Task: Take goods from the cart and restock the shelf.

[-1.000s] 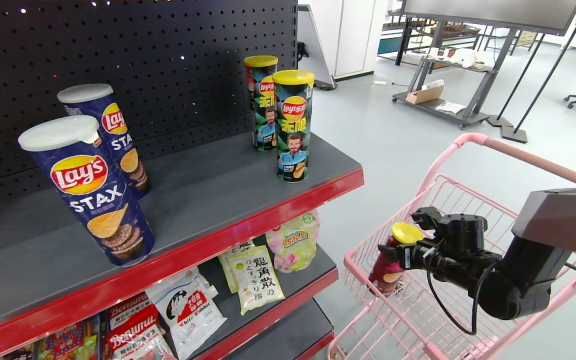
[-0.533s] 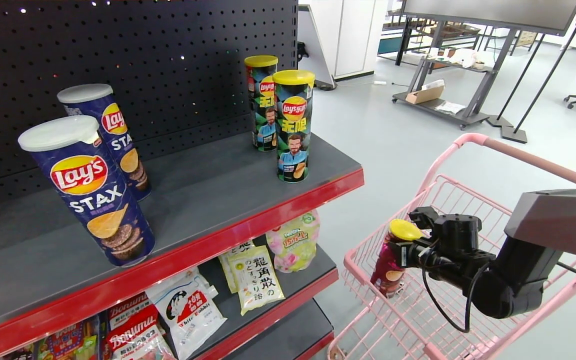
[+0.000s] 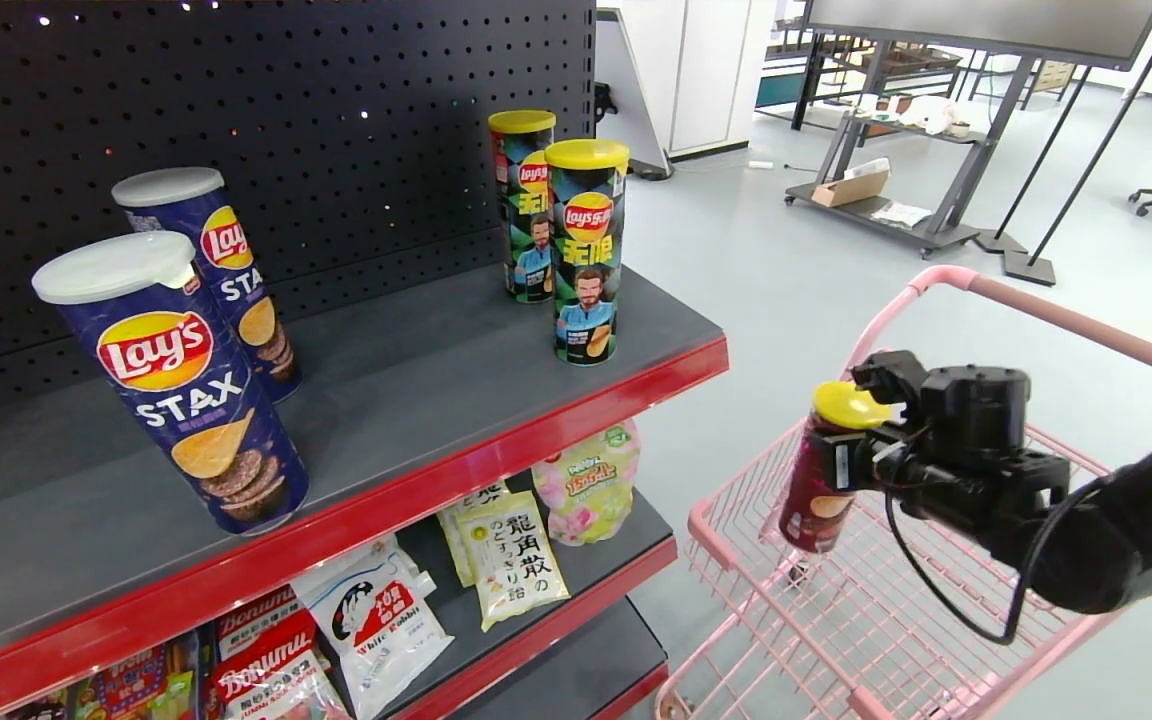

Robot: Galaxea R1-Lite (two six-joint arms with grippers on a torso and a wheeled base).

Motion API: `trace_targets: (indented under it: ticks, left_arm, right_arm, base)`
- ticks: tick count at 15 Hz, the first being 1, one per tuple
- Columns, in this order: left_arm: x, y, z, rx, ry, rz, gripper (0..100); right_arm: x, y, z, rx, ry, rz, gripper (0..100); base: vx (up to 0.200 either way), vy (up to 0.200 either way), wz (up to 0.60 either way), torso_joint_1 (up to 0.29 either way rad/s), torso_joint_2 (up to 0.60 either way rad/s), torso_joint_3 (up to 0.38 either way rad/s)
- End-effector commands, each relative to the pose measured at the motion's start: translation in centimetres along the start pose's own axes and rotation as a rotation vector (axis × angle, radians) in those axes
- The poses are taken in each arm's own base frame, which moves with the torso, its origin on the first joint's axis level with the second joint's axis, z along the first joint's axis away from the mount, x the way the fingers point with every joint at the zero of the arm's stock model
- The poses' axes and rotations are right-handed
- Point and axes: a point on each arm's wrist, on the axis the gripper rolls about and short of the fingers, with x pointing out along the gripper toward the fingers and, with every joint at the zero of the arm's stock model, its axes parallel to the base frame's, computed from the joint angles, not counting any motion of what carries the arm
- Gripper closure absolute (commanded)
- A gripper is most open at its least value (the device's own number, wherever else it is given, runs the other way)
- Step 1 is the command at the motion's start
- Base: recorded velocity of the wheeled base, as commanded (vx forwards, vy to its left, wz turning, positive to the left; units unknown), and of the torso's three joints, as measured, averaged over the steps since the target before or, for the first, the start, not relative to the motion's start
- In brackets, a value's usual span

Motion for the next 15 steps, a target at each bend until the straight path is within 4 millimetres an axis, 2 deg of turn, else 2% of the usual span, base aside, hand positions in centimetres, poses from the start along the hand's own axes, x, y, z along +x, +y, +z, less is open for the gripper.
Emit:
trace_targets:
  ticks: [1,2,3,4,7,11,15]
  left_arm:
    - [-0.2,0.1,-0.1,-0.003,-0.014,0.000,0]
    - [-0.5,0.1,-0.2,-0.005,-0.024,0.000,0]
    - [-0.6,0.2,-0.3,-0.006,-0.032,0.000,0]
    - [-1.2,0.3,-0.7,-0.004,-0.048,0.007,0]
    - [-1.6,0.4,-1.0,-0.009,-0.058,0.010,0]
    - [-1.8,0.5,-1.4,-0.010,-0.070,0.010,0]
    - [-2.2,0.6,-1.9,-0.017,-0.097,0.010,0]
  right_arm:
    - [-11.1,-1.8,8.8,-0.060,-0.131,-0.036,100]
    - [-13.7,-2.2,9.2,-0.063,-0.080,-0.025,100]
    - [-15.2,-2.3,9.2,-0.061,-0.059,-0.016,100]
    - [-18.2,-2.7,8.7,-0.050,-0.050,-0.016,100]
    - [-22.0,-3.9,5.3,-0.056,-0.018,-0.072,100]
    - [-24.7,-4.5,2.6,-0.075,-0.049,-0.107,100]
    - [-25.6,-4.7,1.4,-0.068,-0.058,-0.125,100]
  base:
    - [0.000,0.000,0.00,0.000,0.00,0.000]
    - [0.000,0.000,0.00,0.000,0.00,0.000]
    - [0.000,0.000,0.00,0.000,0.00,0.000]
    - [0.000,0.000,0.00,0.000,0.00,0.000]
    - [0.000,0.000,0.00,0.000,0.00,0.000]
    - [0.000,0.000,0.00,0.000,0.00,0.000]
    - [0.000,0.000,0.00,0.101,-0.26,-0.152]
